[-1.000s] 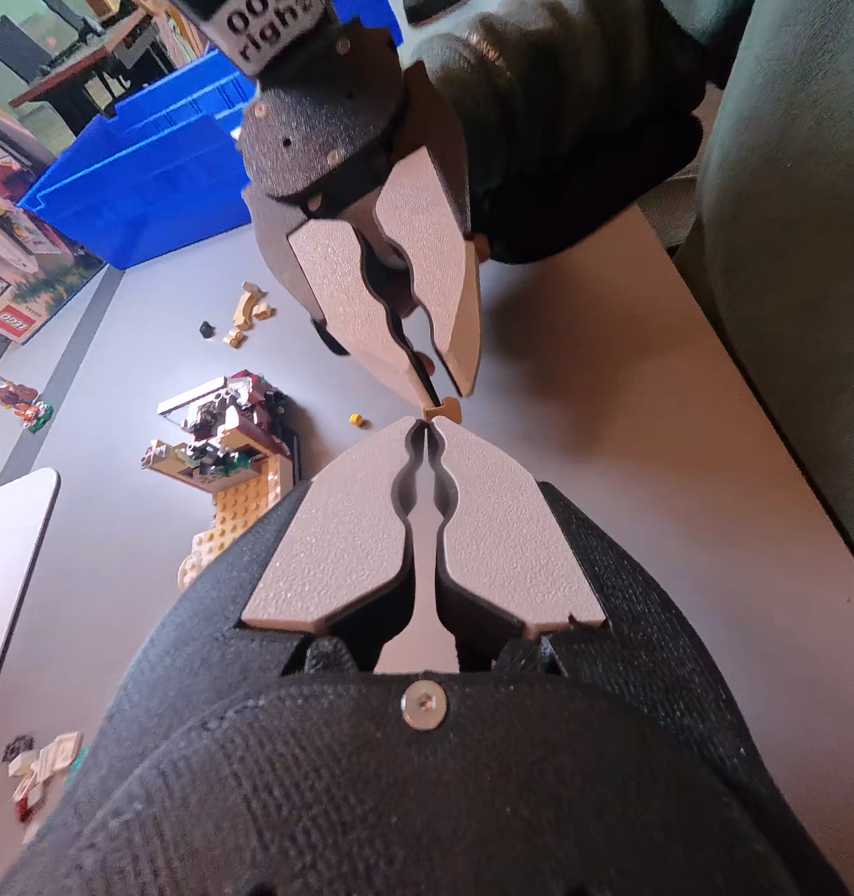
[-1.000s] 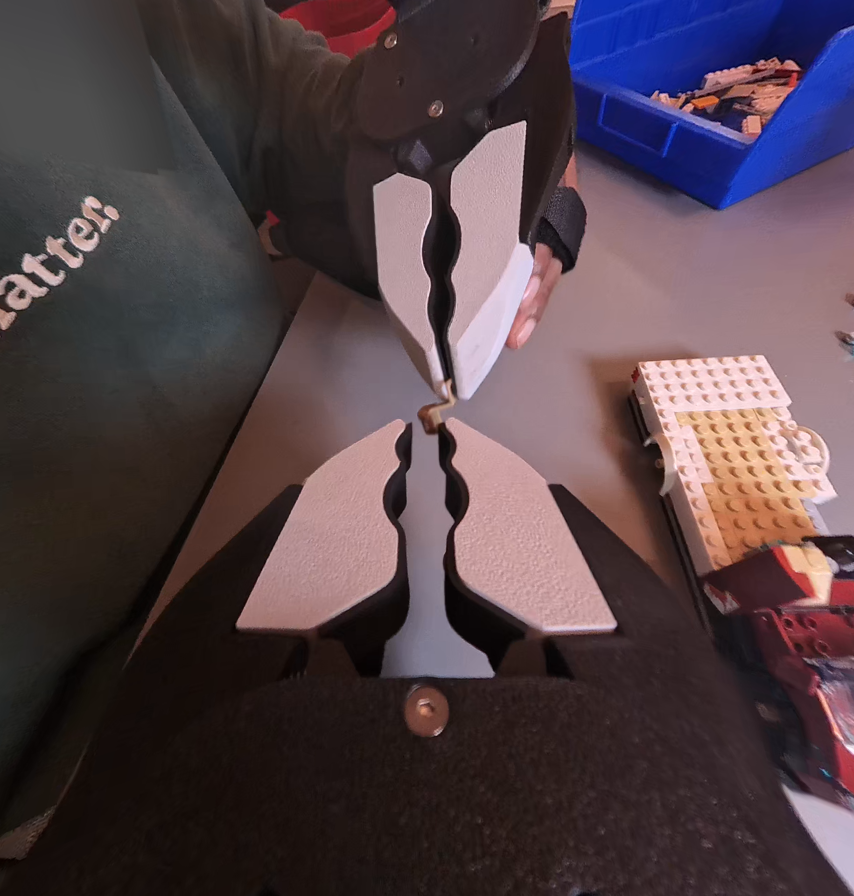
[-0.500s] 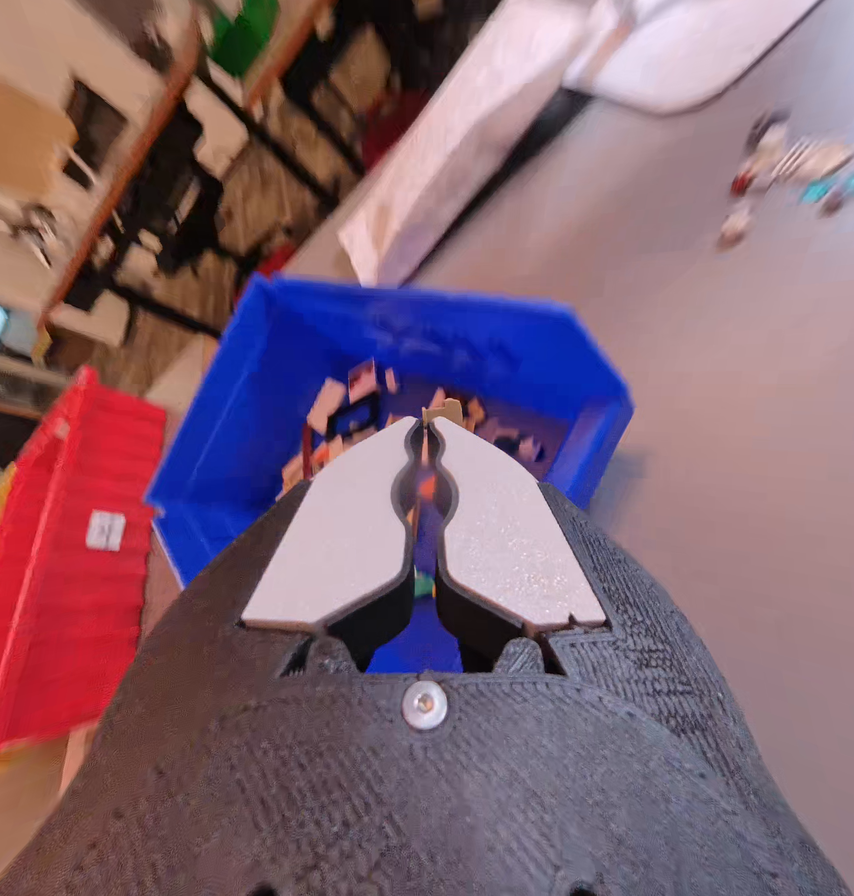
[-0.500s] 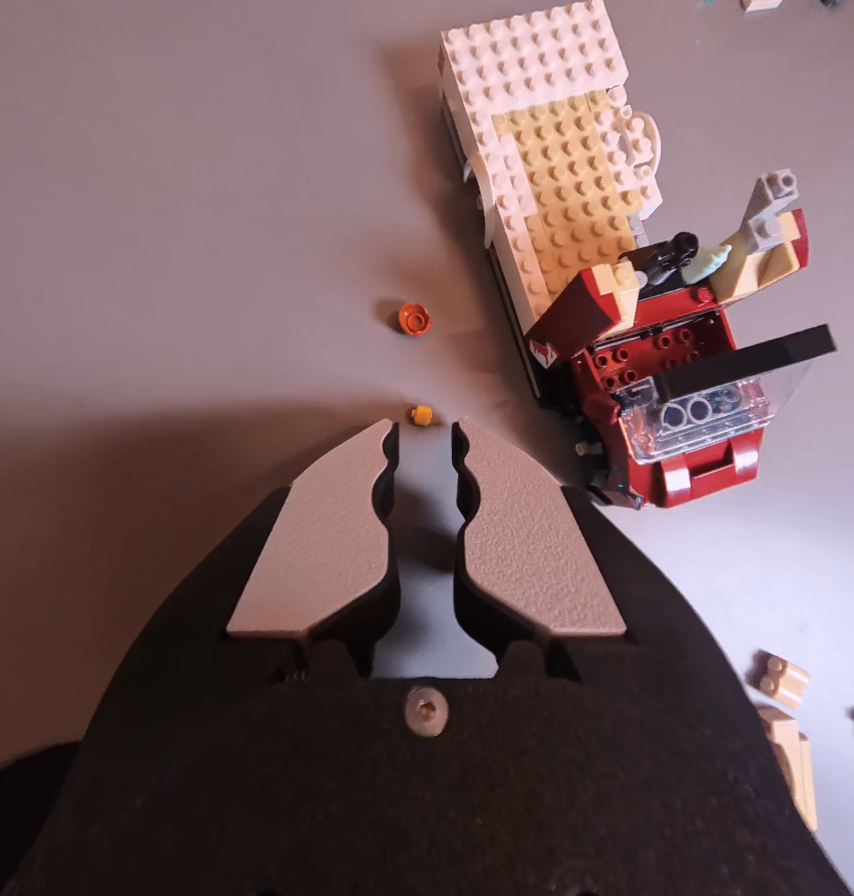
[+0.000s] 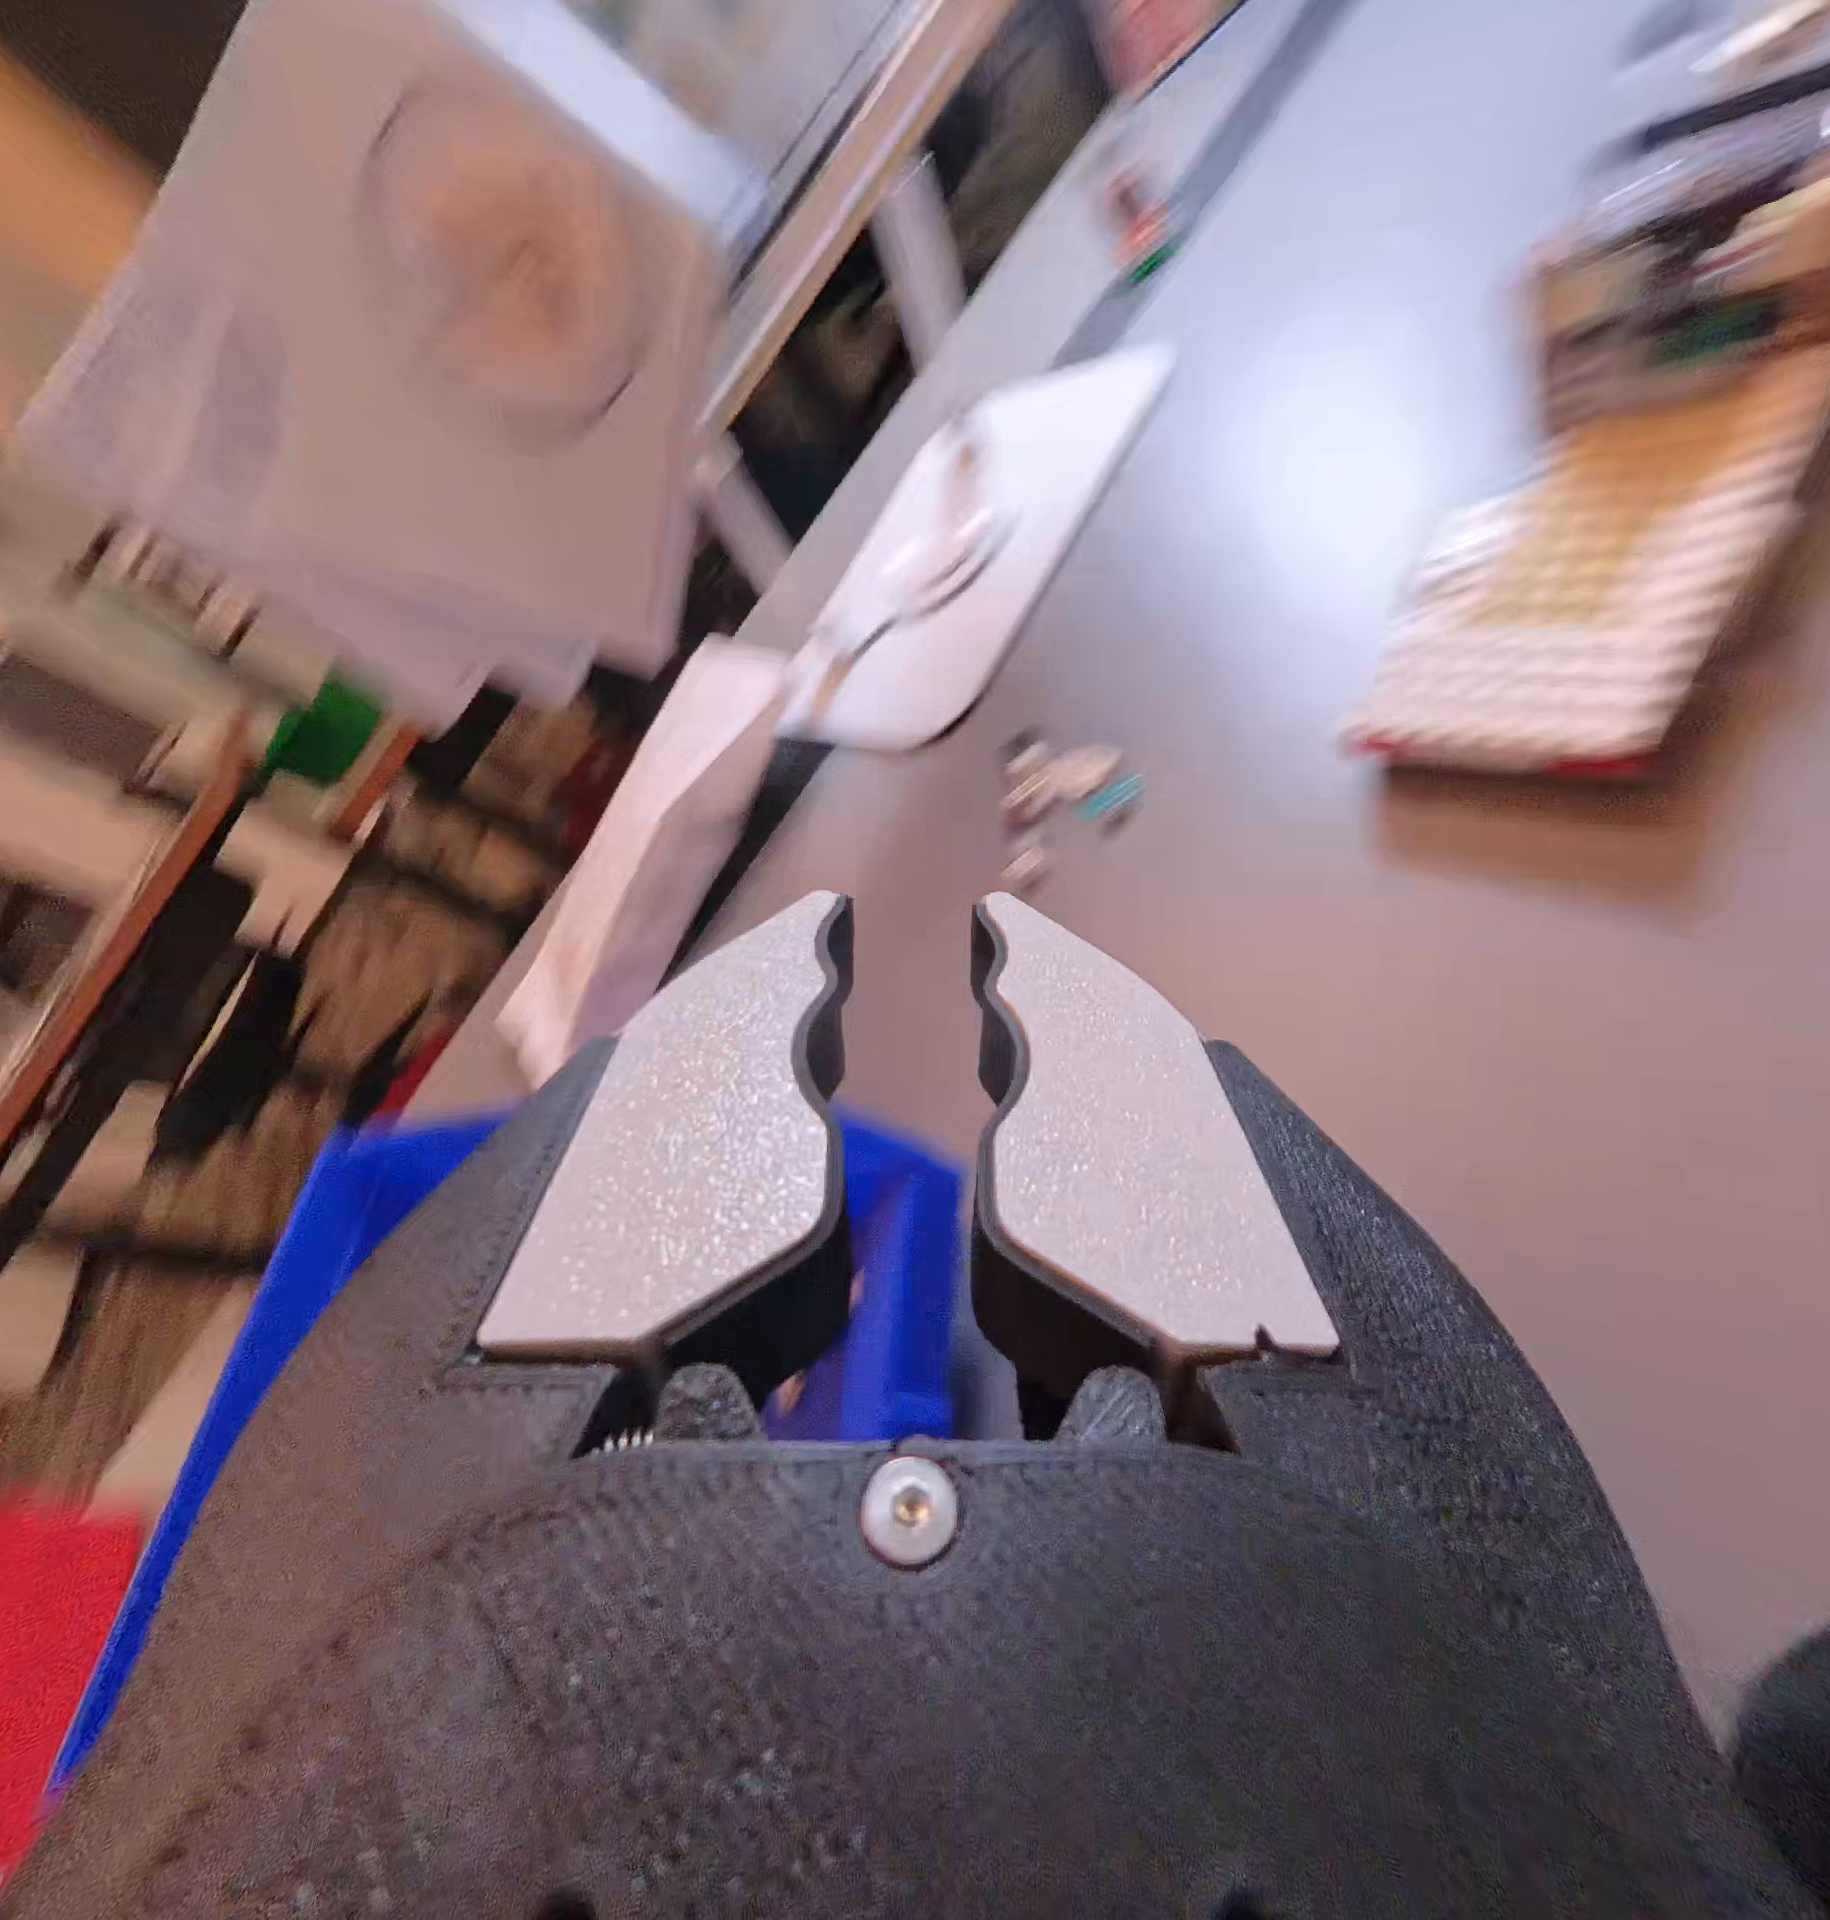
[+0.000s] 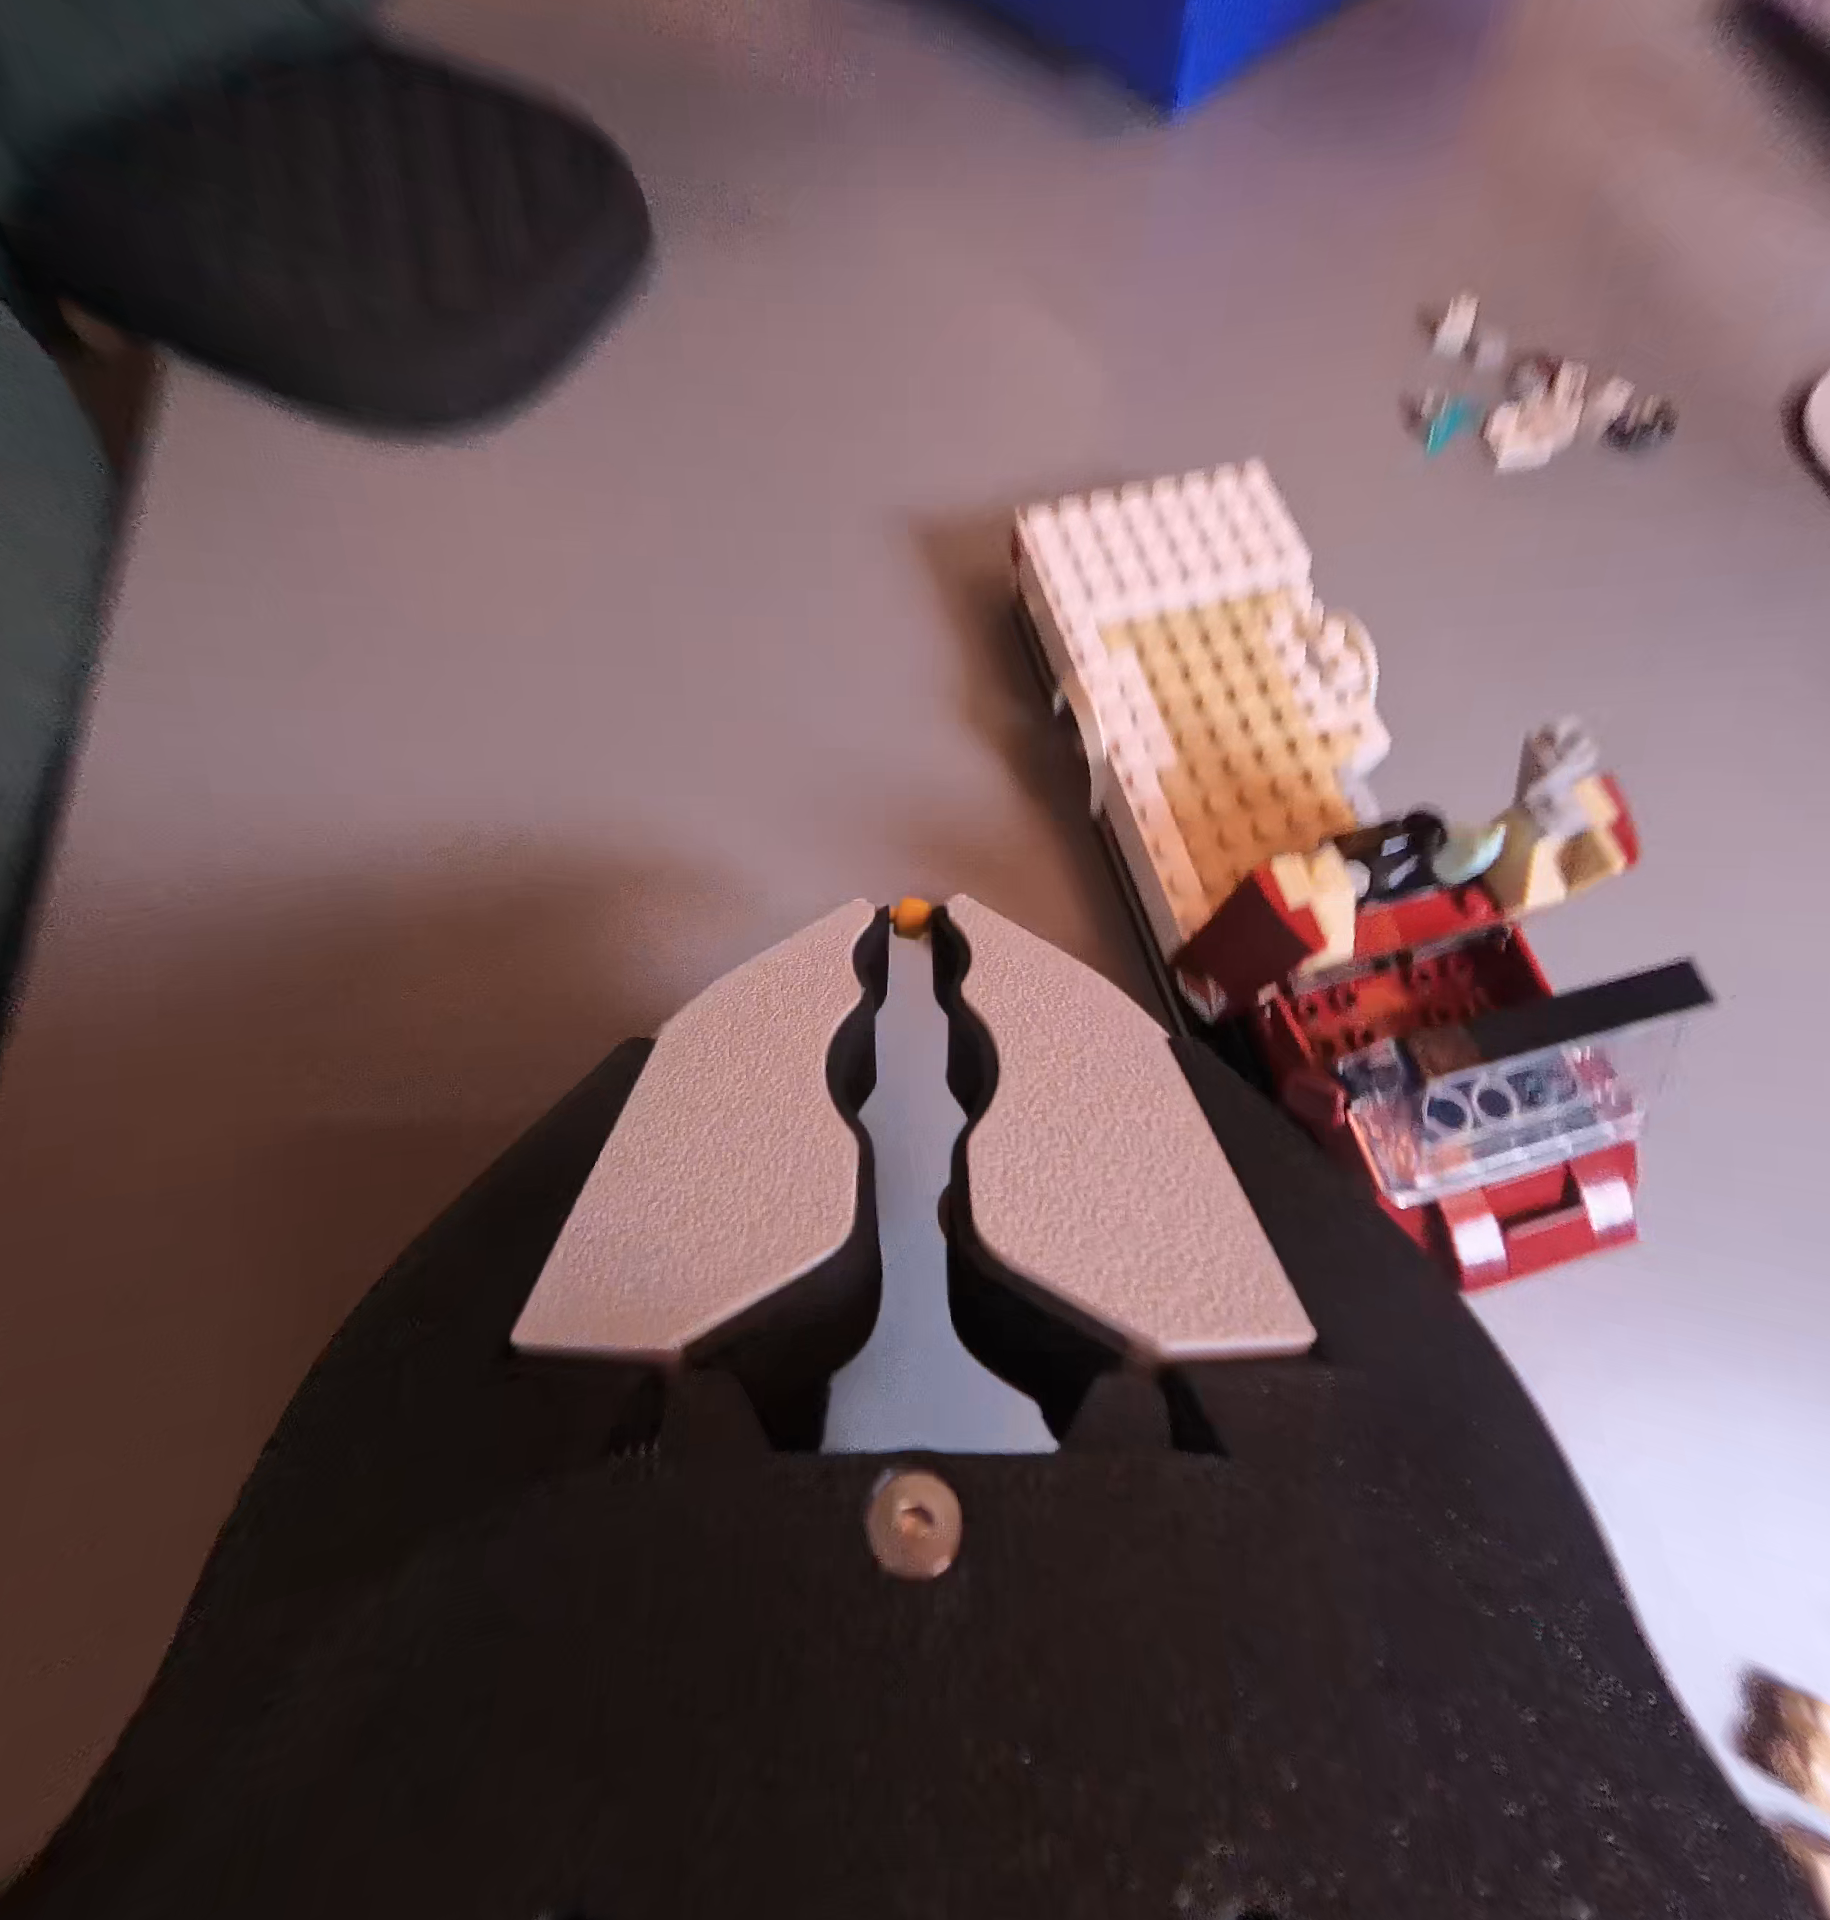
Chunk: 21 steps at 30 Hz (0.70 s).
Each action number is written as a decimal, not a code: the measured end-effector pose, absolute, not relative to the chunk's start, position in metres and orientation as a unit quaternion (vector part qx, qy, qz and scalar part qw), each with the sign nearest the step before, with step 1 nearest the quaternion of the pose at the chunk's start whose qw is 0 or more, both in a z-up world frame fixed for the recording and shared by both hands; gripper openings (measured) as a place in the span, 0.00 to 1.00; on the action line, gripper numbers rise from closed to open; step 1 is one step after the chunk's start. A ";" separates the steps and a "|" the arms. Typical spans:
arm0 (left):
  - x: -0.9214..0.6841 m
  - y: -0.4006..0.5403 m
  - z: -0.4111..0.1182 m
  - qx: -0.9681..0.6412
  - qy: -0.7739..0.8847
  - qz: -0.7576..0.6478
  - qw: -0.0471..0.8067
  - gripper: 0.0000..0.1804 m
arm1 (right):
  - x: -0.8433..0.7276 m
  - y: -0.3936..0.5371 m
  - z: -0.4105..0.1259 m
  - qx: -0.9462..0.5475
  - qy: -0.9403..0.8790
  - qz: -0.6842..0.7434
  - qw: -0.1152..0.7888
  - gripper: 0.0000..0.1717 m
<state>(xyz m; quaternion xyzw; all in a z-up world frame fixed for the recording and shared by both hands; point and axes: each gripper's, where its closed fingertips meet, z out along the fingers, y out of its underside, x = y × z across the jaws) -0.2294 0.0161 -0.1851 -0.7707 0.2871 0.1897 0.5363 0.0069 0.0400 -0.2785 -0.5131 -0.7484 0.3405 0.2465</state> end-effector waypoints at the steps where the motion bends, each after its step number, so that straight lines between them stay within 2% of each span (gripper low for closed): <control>1: -0.193 0.017 -0.187 -0.744 0.347 0.157 0.548 0.13 | 0.001 0.033 -0.264 -0.504 -0.730 0.384 0.257 0.05; 4: -0.101 0.006 -0.193 -0.660 0.475 0.077 0.577 0.11 | -0.008 0.010 -0.225 -0.481 -0.661 0.521 0.246 0.05; 9: -0.021 -0.013 -0.187 -0.580 0.534 -0.005 0.615 0.11 | -0.014 -0.016 -0.187 -0.460 -0.552 0.677 0.158 0.05; 16: -0.005 -0.018 -0.184 -0.561 0.542 -0.014 0.625 0.04 | -0.014 -0.025 -0.180 -0.450 -0.517 0.721 0.105 0.04; 19: -0.006 -0.017 -0.184 -0.565 0.542 -0.017 0.622 0.04 | -0.015 -0.024 -0.180 -0.450 -0.518 0.719 0.108 0.04; 21: -0.021 -0.011 -0.180 -0.575 0.531 0.012 0.622 0.04 | -0.014 -0.017 -0.187 -0.461 -0.543 0.690 0.128 0.08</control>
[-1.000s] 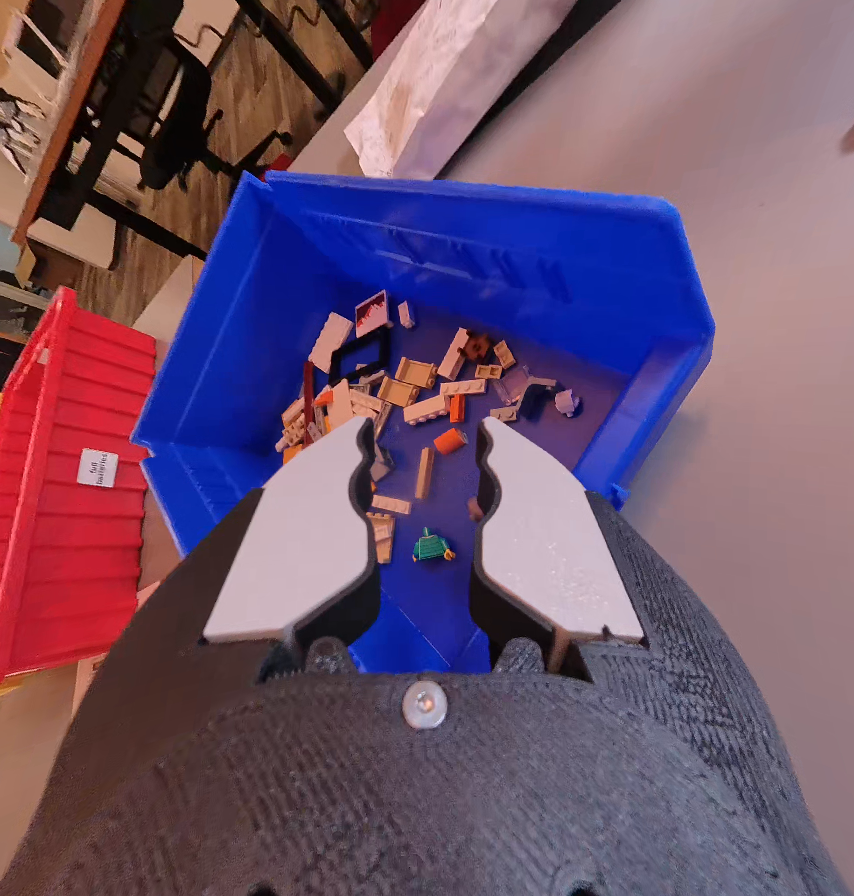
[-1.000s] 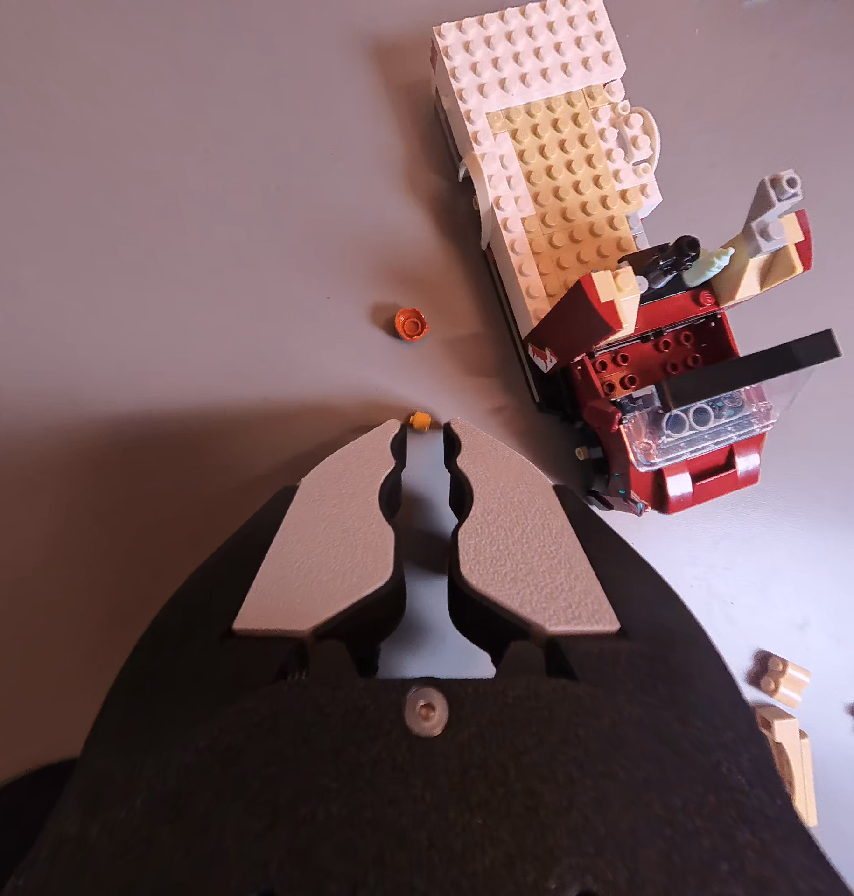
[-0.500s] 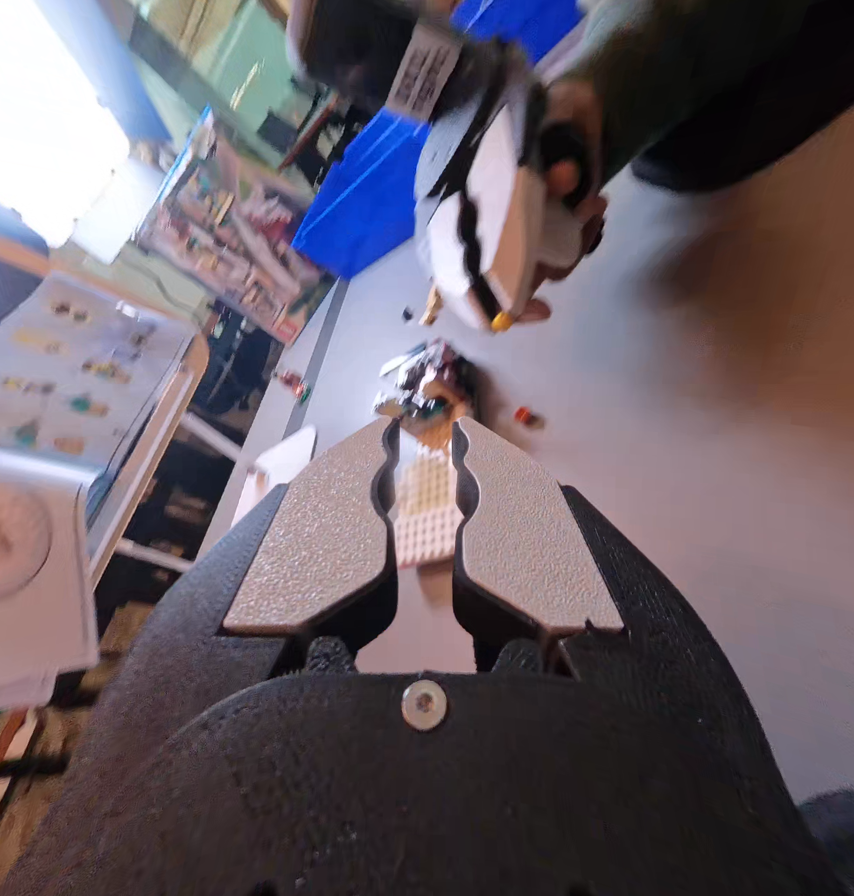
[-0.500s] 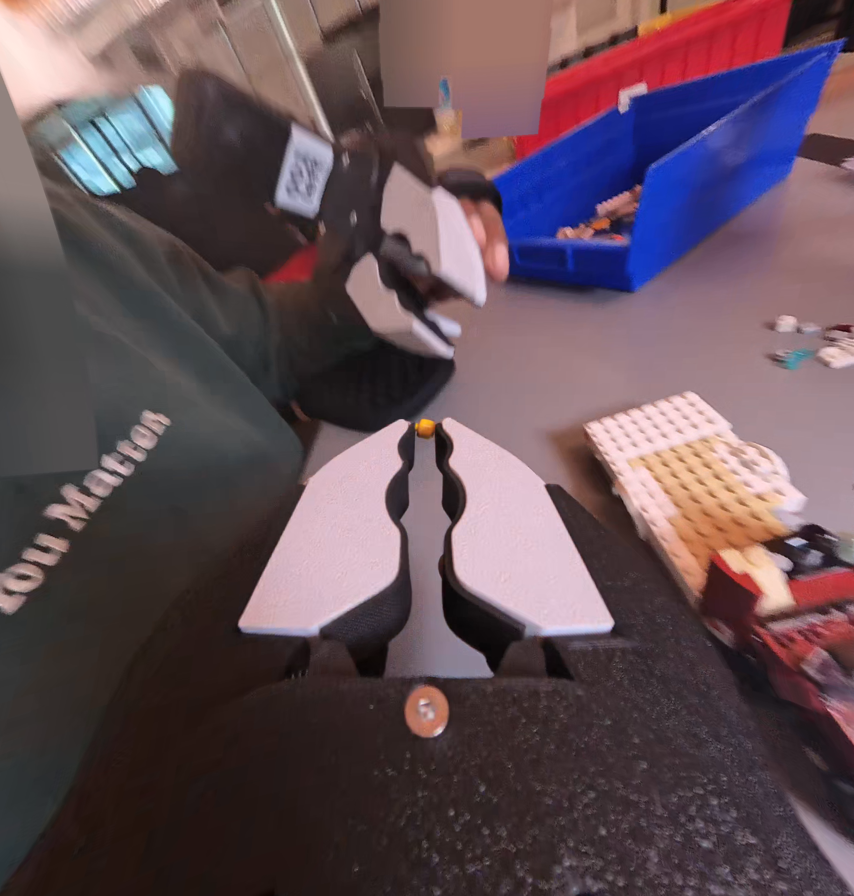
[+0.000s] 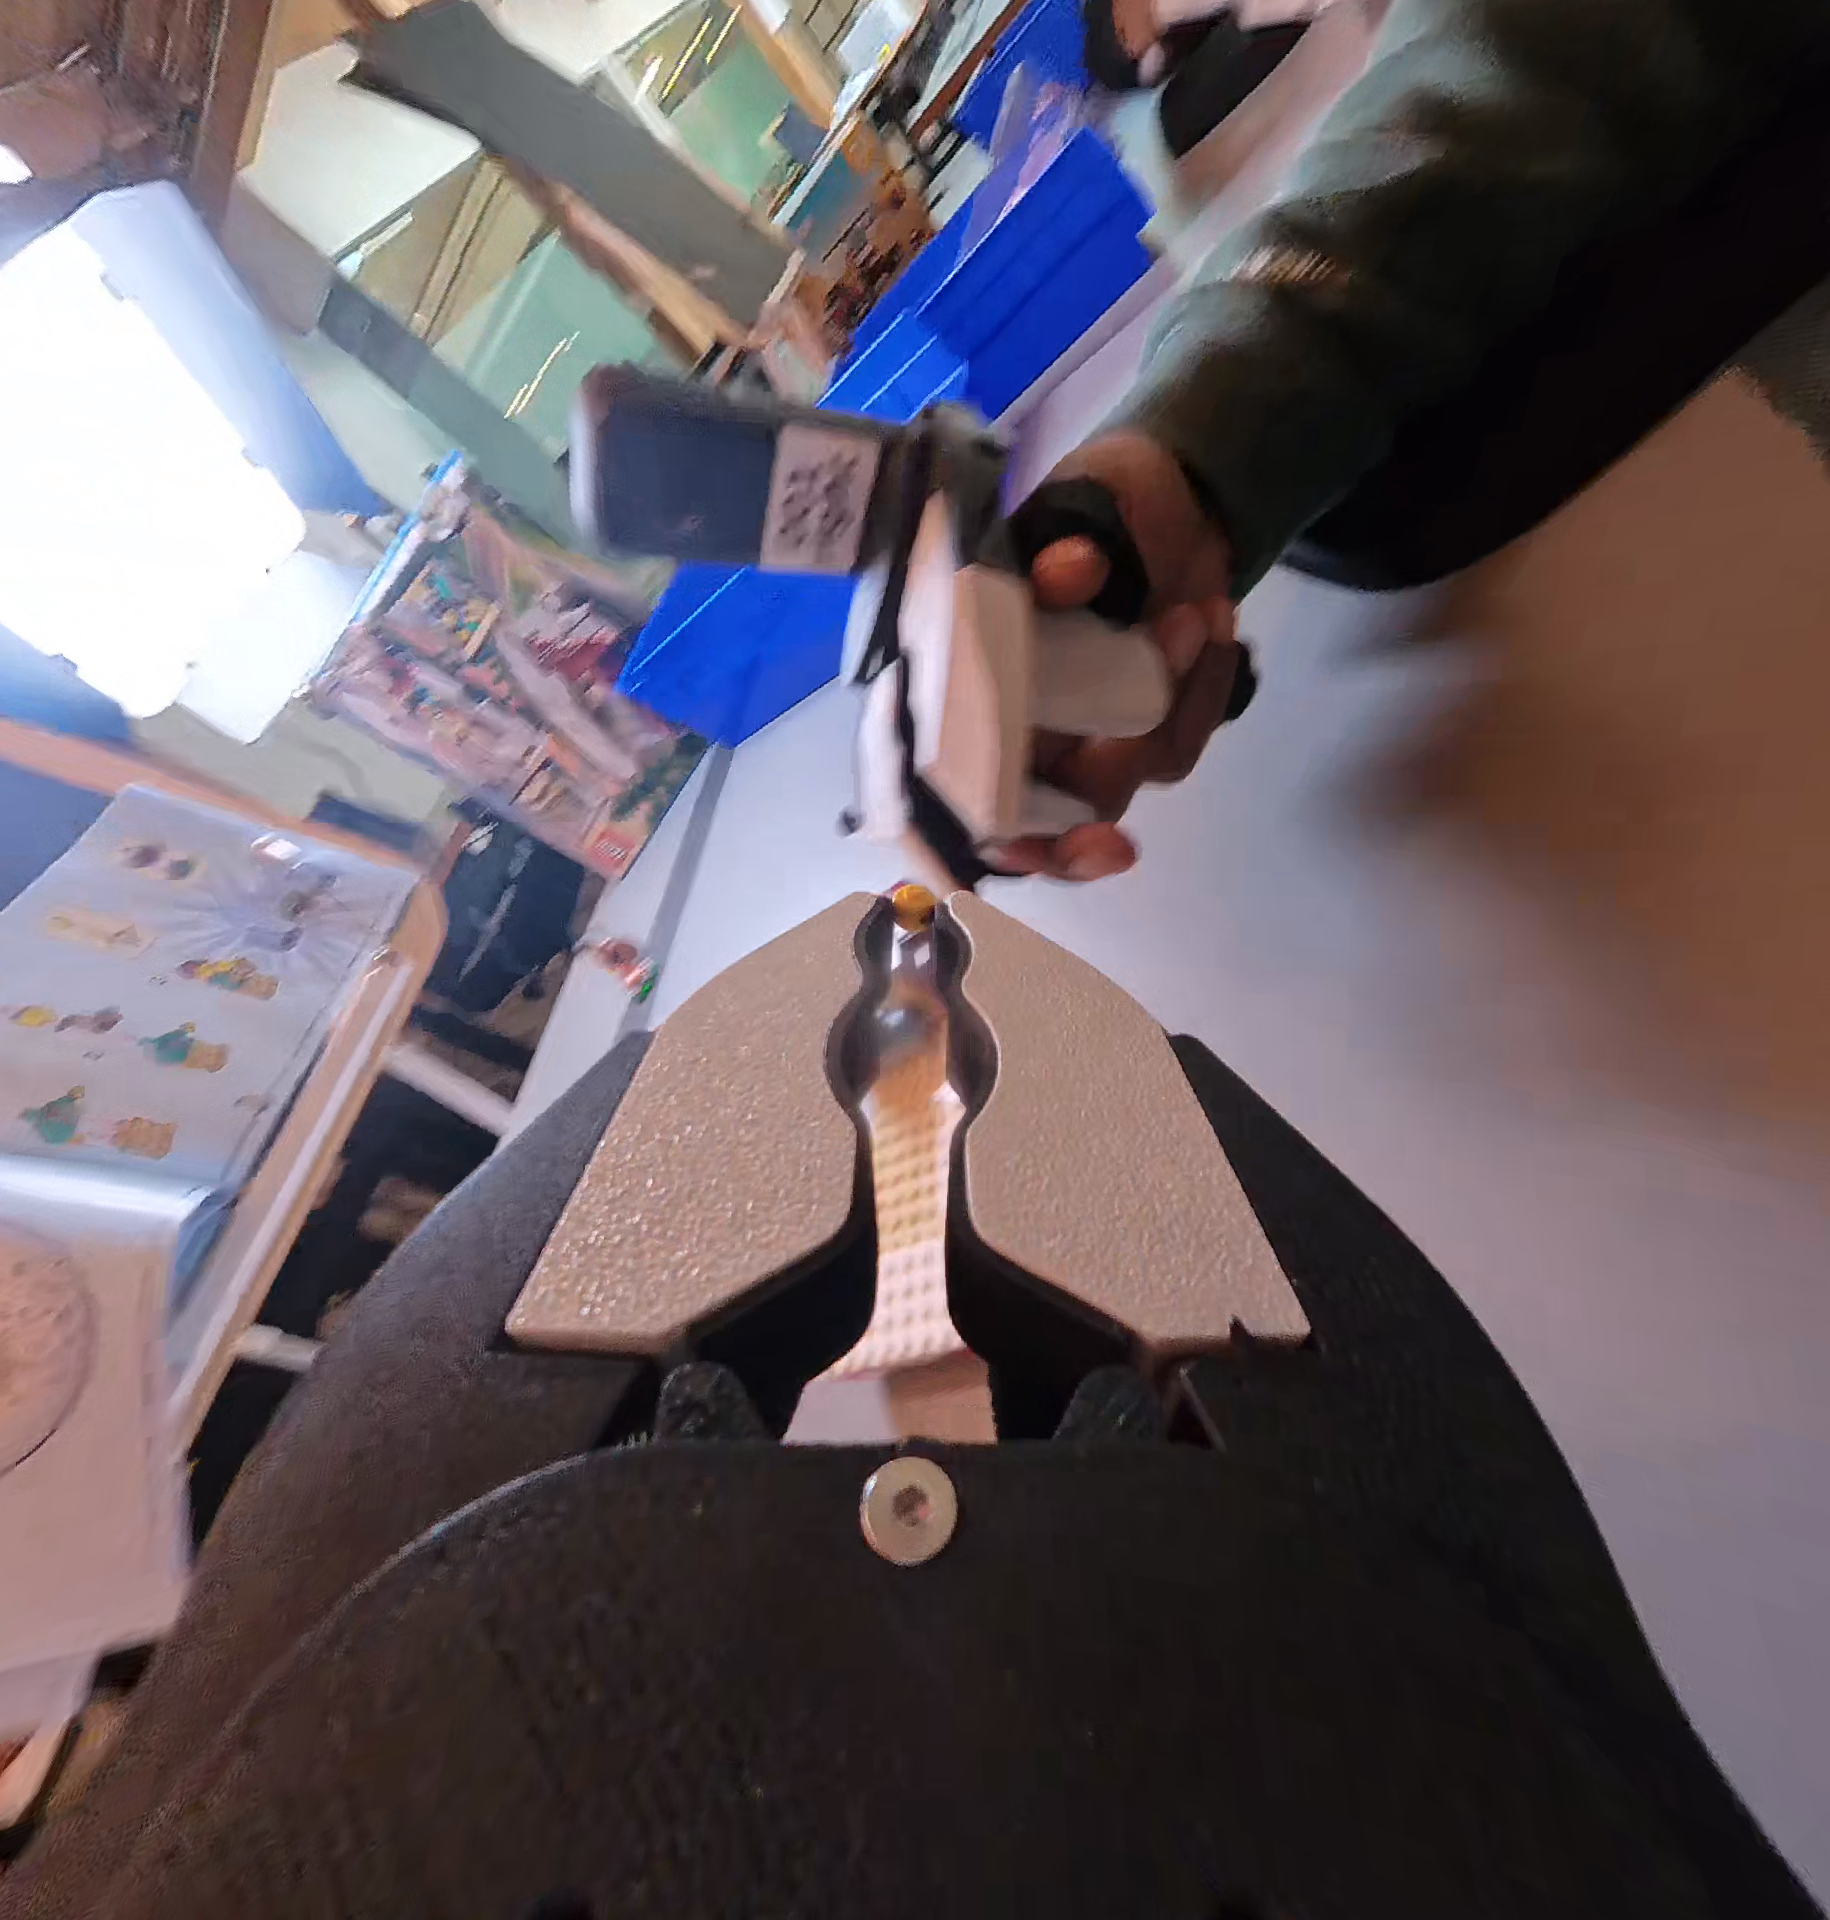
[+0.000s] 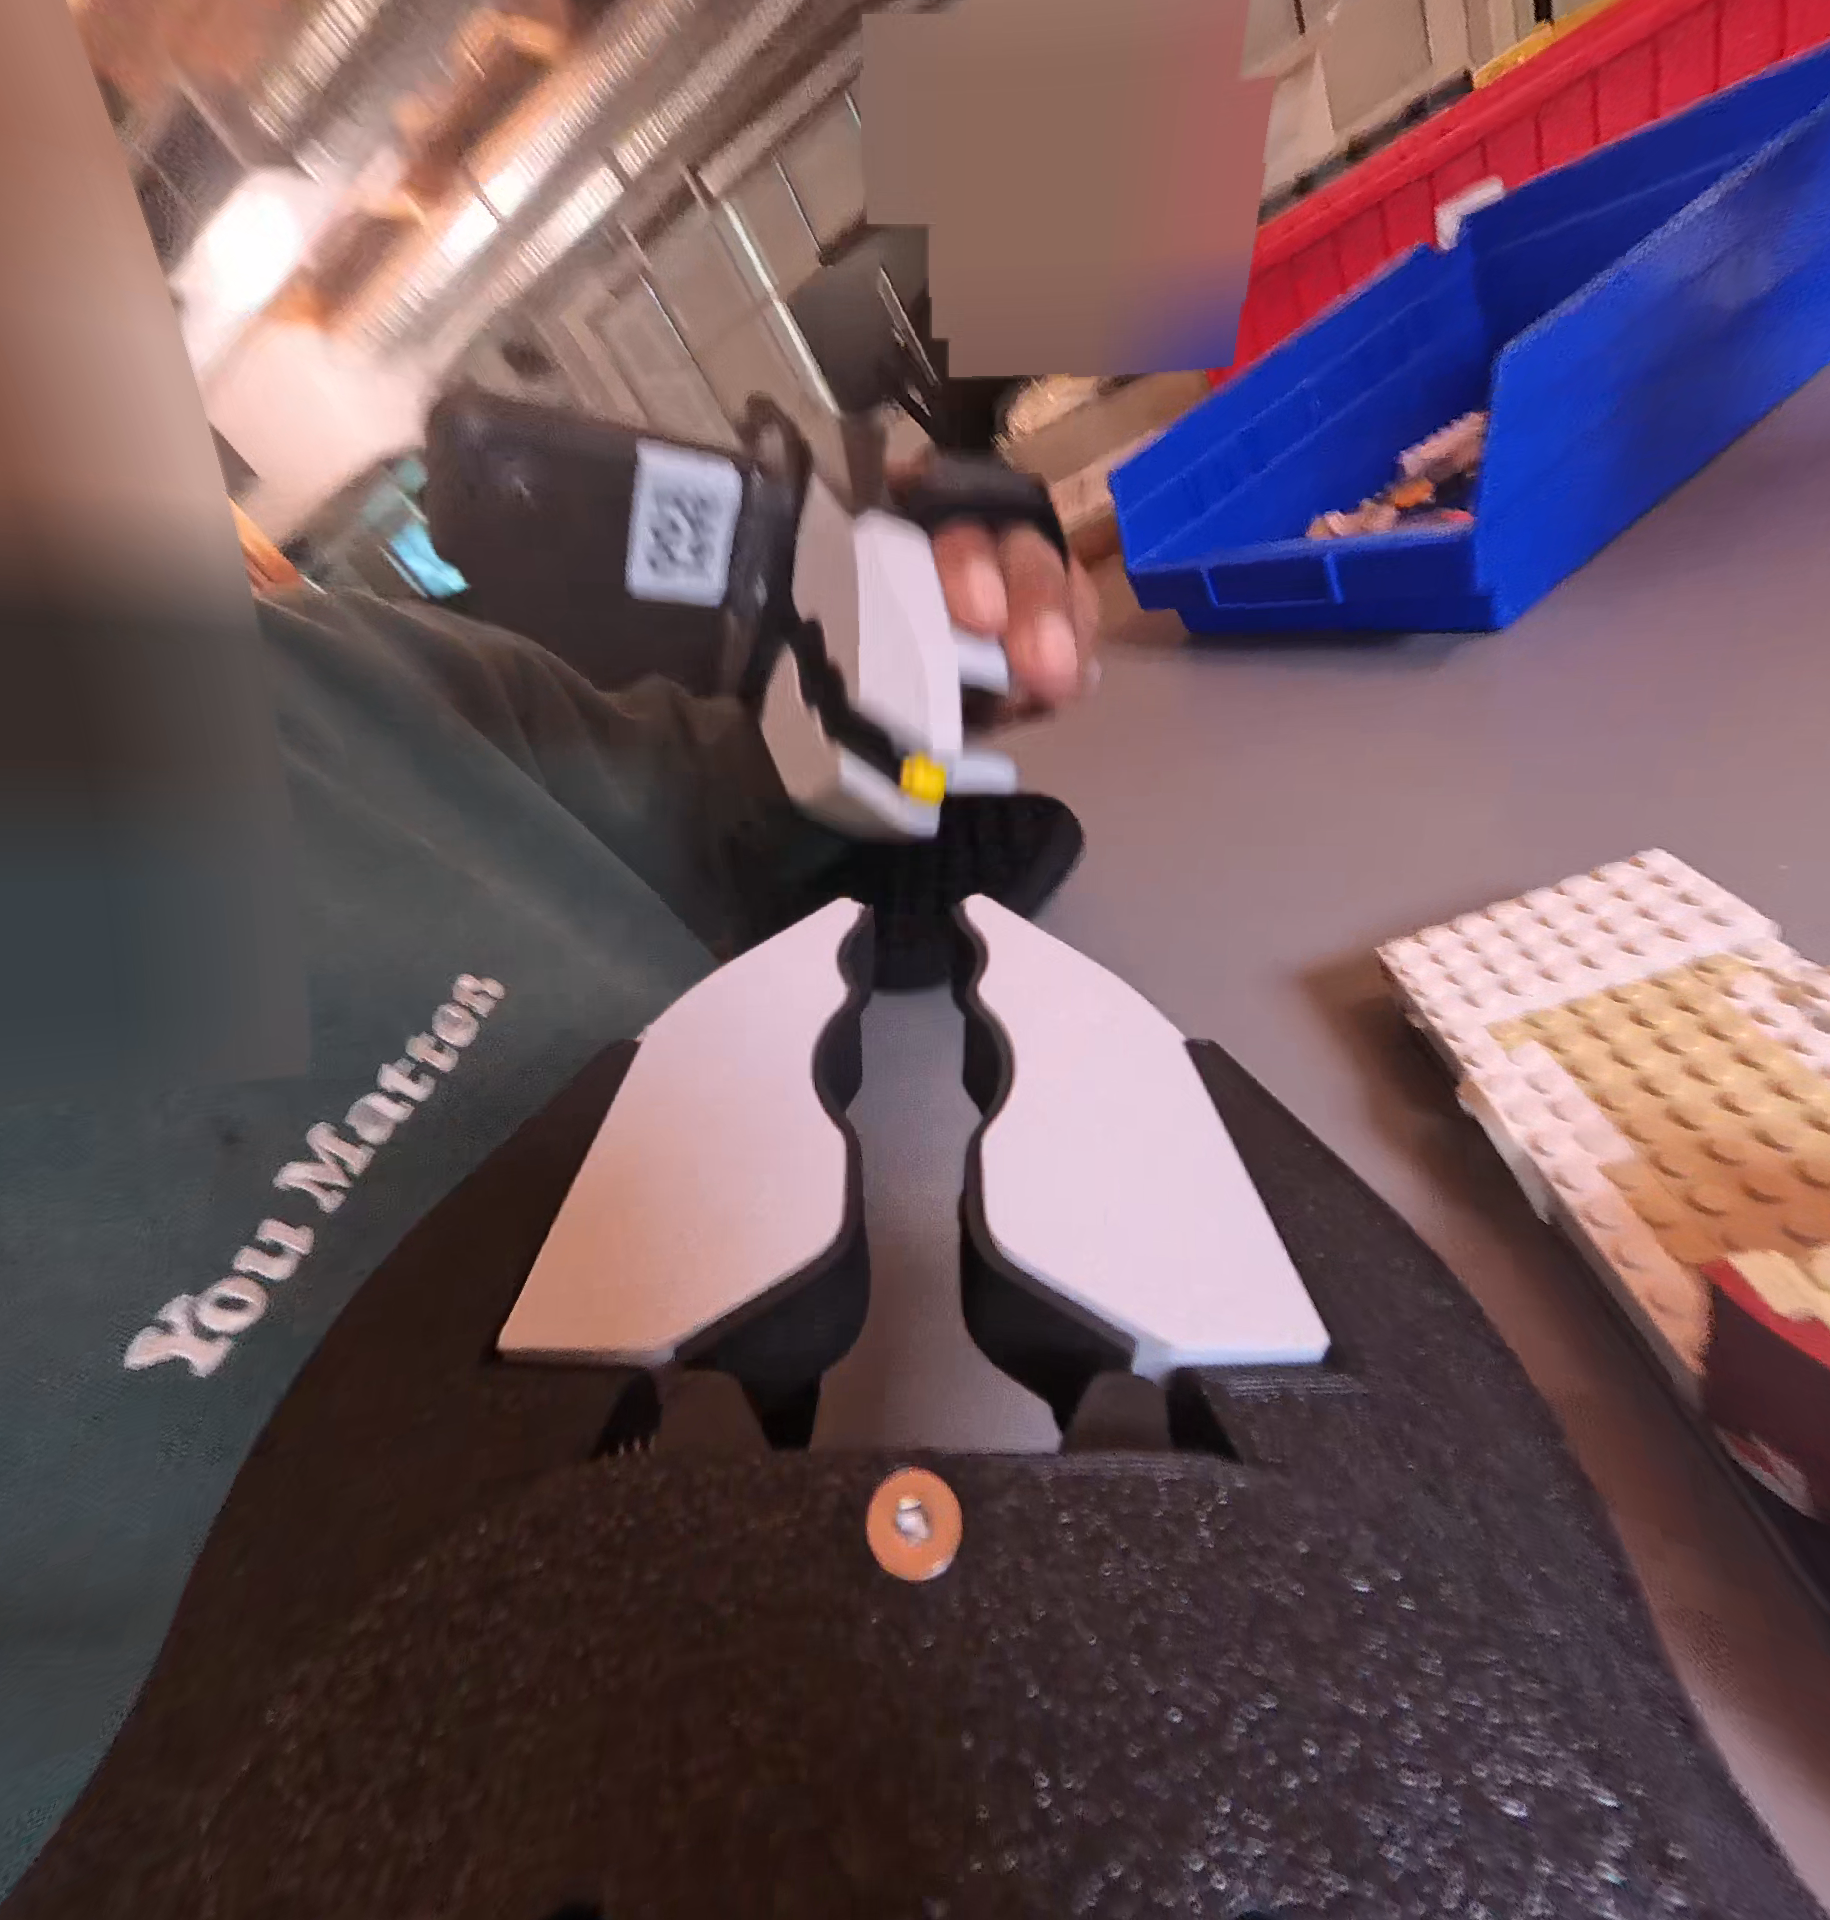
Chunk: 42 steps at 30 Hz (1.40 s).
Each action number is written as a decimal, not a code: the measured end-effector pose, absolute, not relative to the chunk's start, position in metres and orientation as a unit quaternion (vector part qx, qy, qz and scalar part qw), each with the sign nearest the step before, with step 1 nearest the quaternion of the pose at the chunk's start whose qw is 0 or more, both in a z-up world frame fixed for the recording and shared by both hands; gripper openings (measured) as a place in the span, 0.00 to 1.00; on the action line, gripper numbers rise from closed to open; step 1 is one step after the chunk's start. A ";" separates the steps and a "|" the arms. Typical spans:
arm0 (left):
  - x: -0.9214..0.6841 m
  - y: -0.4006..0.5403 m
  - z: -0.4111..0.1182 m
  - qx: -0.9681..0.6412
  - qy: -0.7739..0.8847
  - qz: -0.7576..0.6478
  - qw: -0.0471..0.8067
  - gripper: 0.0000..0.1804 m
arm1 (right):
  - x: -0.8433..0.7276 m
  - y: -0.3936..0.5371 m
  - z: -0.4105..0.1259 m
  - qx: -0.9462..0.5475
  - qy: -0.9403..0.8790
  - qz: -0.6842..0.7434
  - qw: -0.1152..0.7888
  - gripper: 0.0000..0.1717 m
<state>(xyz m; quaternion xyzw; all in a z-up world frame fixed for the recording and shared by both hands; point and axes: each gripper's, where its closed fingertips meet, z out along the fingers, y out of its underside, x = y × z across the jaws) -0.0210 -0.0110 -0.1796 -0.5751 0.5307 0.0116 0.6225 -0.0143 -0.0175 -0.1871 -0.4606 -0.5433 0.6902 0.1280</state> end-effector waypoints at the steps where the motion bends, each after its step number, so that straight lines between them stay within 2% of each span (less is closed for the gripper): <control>1: -0.039 -0.003 -0.173 -0.588 0.510 0.043 0.626 0.04 | -0.014 -0.011 -0.197 -0.475 -0.567 0.658 0.140 0.11; 6: -0.216 0.027 -0.155 -0.744 0.260 0.222 0.574 0.04 | 0.003 0.041 -0.277 -0.539 -0.721 0.367 0.235 0.16; 10: -0.333 0.005 -0.203 -0.860 0.076 0.248 0.439 0.04 | 0.002 0.047 -0.304 -0.552 -0.751 0.282 0.229 0.15; 12: -0.356 -0.008 -0.232 -0.899 0.028 0.216 0.380 0.15 | -0.003 0.049 -0.306 -0.553 -0.757 0.259 0.231 0.15; 15: -0.349 -0.009 -0.237 -0.903 0.017 0.163 0.396 0.26 | -0.006 0.051 -0.310 -0.561 -0.761 0.231 0.229 0.13; 19: -0.337 -0.002 -0.221 -0.883 0.048 0.171 0.435 0.29 | -0.009 0.053 -0.311 -0.560 -0.763 0.222 0.235 0.07; 22: -0.283 0.011 -0.194 -0.830 0.164 0.155 0.509 0.24 | -0.011 0.046 -0.307 -0.546 -0.764 0.242 0.242 0.07; 26: -0.157 0.010 -0.176 -0.729 0.352 0.031 0.586 0.19 | -0.024 0.022 -0.272 -0.523 -0.720 0.377 0.256 0.07; 31: -0.047 -0.014 -0.194 -0.632 0.516 -0.040 0.577 0.15 | -0.027 -0.010 -0.220 -0.492 -0.626 0.570 0.202 0.07; 40: -0.010 -0.027 -0.212 -0.613 0.568 -0.084 0.543 0.04 | -0.021 -0.031 -0.211 -0.466 -0.624 0.604 0.170 0.07; 42: -0.010 -0.028 -0.206 -0.615 0.559 -0.096 0.547 0.03 | -0.019 -0.031 -0.205 -0.462 -0.617 0.615 0.165 0.04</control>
